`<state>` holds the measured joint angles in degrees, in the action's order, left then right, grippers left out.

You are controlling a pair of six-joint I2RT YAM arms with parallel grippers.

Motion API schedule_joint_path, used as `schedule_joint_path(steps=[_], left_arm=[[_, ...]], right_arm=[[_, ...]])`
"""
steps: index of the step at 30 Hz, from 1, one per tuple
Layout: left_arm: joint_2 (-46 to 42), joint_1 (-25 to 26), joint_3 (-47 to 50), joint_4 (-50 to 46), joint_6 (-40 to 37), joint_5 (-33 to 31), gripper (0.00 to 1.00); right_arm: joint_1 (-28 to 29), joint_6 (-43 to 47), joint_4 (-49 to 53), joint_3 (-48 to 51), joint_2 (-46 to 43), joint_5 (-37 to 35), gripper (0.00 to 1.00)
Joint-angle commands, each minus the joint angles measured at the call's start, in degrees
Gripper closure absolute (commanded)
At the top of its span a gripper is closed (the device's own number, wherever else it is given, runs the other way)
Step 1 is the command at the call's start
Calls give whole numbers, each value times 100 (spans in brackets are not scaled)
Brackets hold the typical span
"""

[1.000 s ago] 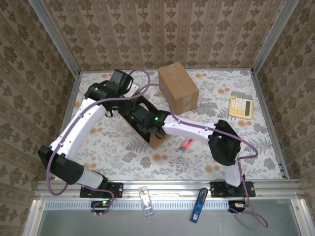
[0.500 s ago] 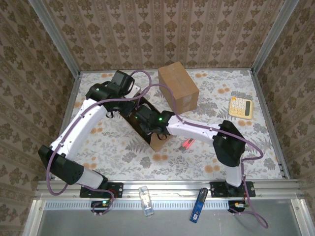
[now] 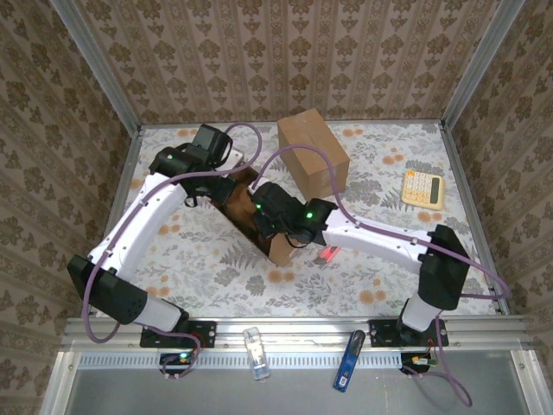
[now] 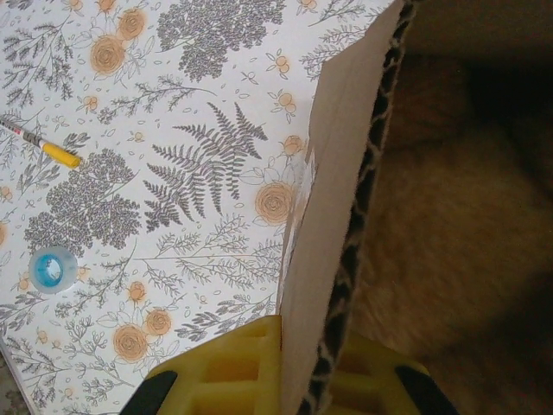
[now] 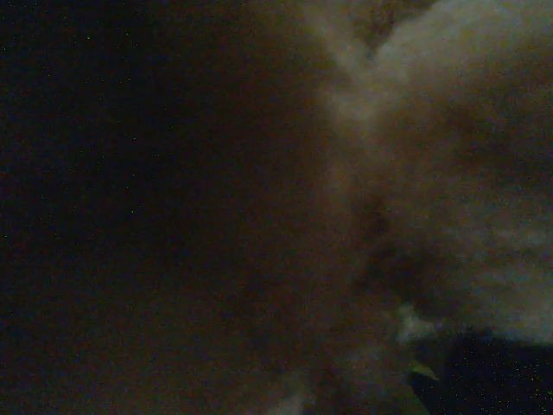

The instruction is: Unpack the express box

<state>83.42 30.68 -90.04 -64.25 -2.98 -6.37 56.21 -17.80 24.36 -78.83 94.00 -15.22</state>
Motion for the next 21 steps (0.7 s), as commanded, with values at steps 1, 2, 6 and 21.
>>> schedule_joint_path(steps=[1, 2, 6, 21], left_arm=[[5, -104, 77, -27, 149, -139, 100], [11, -106, 76, -26, 151, -136, 100], [45, -148, 79, -50, 170, -146, 100], [275, -420, 57, -201, 461, -212, 100]], right_arm=[[0, -99, -399, 151, -482, -39, 100], [-3, -101, -466, 207, -554, -38, 100], [-2, -136, -724, 417, -876, -50, 100], [2, -218, -1678, 1245, -2310, -213, 100]])
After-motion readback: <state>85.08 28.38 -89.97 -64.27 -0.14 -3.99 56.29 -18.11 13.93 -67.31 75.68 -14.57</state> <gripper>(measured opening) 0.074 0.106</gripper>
